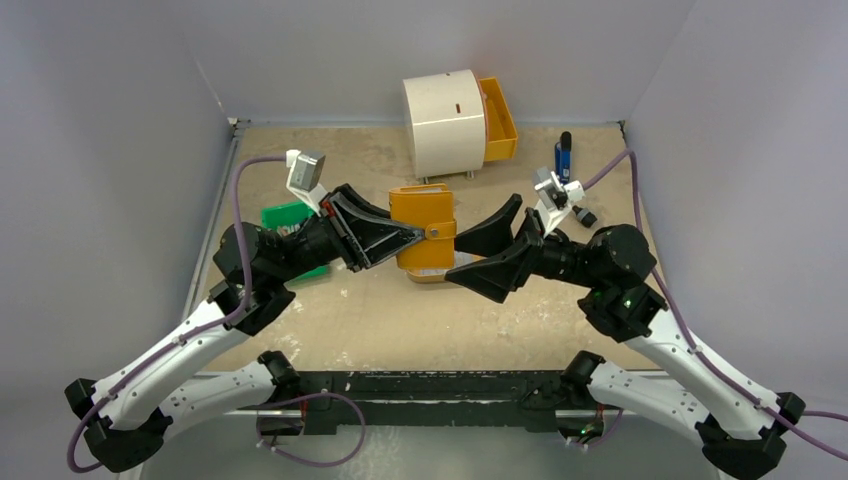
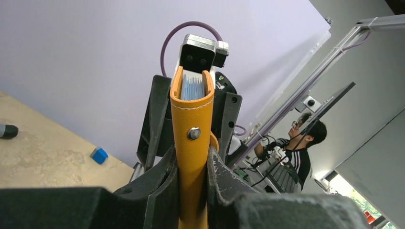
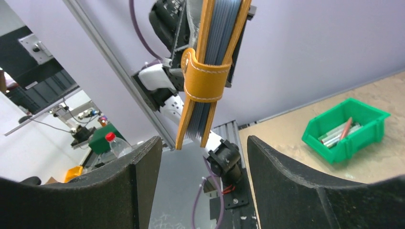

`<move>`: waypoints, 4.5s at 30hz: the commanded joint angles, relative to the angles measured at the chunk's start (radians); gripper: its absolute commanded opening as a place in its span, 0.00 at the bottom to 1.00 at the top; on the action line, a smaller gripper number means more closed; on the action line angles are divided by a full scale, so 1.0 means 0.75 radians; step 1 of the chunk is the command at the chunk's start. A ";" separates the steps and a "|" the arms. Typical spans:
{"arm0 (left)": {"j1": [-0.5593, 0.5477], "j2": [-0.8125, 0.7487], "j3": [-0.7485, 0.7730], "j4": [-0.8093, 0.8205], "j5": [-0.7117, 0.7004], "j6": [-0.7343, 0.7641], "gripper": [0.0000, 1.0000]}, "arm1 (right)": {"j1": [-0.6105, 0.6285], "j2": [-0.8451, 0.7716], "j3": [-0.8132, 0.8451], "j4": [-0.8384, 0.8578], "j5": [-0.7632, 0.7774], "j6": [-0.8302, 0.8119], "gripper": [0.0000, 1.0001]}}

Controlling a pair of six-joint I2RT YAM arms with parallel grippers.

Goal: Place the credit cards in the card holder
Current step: Close the card holder.

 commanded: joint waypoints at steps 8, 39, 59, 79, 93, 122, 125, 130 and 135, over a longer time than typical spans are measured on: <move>-0.004 -0.007 0.054 0.186 0.043 -0.049 0.00 | -0.005 0.031 0.023 0.287 -0.021 0.130 0.58; -0.003 -0.107 0.063 -0.223 -0.190 0.197 0.53 | 0.028 0.140 0.158 0.066 0.114 0.101 0.00; -0.003 -0.160 0.025 -0.365 -0.416 0.343 0.83 | 0.028 0.136 0.238 -0.114 0.079 0.001 0.00; -0.004 -0.141 -0.051 -0.157 -0.368 0.248 0.00 | 0.028 0.167 0.298 -0.293 0.187 0.011 0.32; -0.003 -0.169 -0.150 0.072 -0.288 0.094 0.00 | 0.028 0.130 0.160 -0.065 0.113 0.146 0.41; -0.003 -0.204 -0.185 0.038 -0.204 0.086 0.57 | 0.028 0.188 0.157 0.200 0.103 0.270 0.00; -0.003 -0.206 -0.185 0.037 -0.208 0.085 0.56 | 0.028 0.190 0.160 0.168 0.108 0.257 0.00; -0.002 -0.212 -0.183 0.039 -0.207 0.083 0.49 | 0.028 0.198 0.157 0.172 0.094 0.255 0.00; -0.003 -0.218 -0.181 0.035 -0.214 0.087 0.35 | 0.028 0.205 0.159 0.162 0.079 0.241 0.00</move>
